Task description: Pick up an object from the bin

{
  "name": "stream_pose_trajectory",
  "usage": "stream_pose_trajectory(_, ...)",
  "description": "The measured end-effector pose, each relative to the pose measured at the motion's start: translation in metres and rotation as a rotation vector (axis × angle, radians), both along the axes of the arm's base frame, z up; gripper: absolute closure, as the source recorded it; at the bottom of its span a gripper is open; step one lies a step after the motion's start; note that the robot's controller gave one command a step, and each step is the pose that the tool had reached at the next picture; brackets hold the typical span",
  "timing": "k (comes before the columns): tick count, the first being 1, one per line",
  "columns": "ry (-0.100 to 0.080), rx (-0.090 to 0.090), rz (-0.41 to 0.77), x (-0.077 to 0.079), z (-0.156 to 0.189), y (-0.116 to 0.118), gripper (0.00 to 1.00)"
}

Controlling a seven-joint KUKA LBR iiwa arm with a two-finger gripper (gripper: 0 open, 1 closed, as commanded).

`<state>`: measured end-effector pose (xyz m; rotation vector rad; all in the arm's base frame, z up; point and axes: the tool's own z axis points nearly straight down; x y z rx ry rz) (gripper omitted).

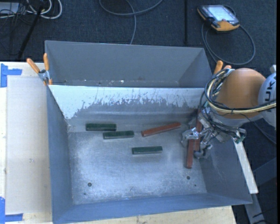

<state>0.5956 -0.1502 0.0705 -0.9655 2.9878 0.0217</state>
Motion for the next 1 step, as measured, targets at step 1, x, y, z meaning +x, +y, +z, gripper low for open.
stream_pose_trajectory(1,0.000,0.000,-0.001,0.0000,0.0000,-0.0001,1.00)
